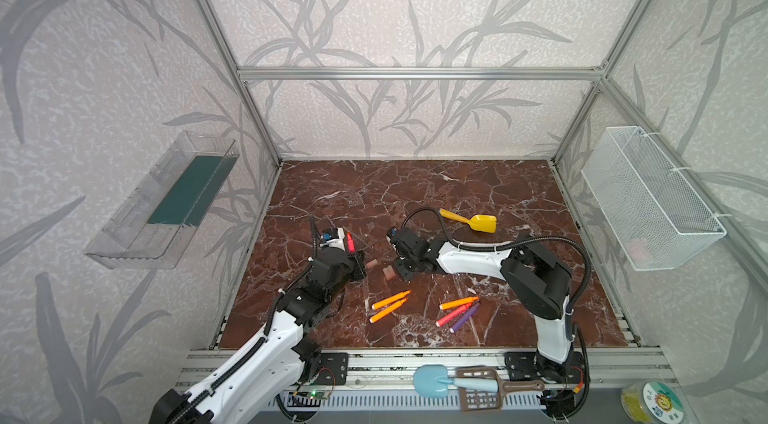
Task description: Insert the pens into the pen caps
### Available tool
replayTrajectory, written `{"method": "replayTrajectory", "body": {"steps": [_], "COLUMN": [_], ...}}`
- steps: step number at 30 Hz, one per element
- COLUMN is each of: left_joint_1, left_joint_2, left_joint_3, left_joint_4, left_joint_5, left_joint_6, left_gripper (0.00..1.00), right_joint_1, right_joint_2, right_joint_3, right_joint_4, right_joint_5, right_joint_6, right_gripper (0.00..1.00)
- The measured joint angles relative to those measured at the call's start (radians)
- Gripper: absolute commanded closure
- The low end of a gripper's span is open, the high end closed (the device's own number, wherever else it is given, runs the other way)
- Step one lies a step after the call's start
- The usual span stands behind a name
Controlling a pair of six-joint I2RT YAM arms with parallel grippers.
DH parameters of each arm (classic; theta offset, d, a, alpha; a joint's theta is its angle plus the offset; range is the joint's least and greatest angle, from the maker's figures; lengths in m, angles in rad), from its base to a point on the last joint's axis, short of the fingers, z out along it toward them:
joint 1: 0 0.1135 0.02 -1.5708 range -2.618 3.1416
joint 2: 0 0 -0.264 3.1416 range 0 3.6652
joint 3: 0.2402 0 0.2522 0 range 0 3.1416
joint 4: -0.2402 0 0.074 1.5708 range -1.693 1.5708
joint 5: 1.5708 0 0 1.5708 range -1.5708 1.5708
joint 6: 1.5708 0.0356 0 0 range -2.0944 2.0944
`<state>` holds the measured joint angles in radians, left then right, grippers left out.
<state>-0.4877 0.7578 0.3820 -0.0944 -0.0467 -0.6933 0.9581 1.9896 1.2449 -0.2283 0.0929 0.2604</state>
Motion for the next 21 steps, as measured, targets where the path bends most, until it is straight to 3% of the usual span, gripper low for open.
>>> {"method": "replayTrajectory", "body": {"steps": [6, 13, 21], "left_joint_1": [0.0, 0.0, 0.0], "left_joint_2": [0.0, -0.005, -0.016], "left_joint_3": [-0.004, -0.007, -0.008], "left_joint_4": [0.01, 0.013, 0.012], "left_joint_5": [0.005, 0.014, 0.015], "left_joint_6": [-0.001, -0.008, -0.016], "left_gripper": [1.0, 1.0, 1.0], "right_joint_1": [0.019, 0.039, 0.039], "right_joint_2": [-0.018, -0.067, -0.018], "right_joint_3": [-0.026, -0.093, -0.021], "right_joint_4": [0.0, 0.013, -0.01], "right_joint_5": [0.014, 0.03, 0.032], "right_joint_6": [-0.006, -0.014, -0.017], "right_gripper": [0.65, 0.54, 0.53]}}
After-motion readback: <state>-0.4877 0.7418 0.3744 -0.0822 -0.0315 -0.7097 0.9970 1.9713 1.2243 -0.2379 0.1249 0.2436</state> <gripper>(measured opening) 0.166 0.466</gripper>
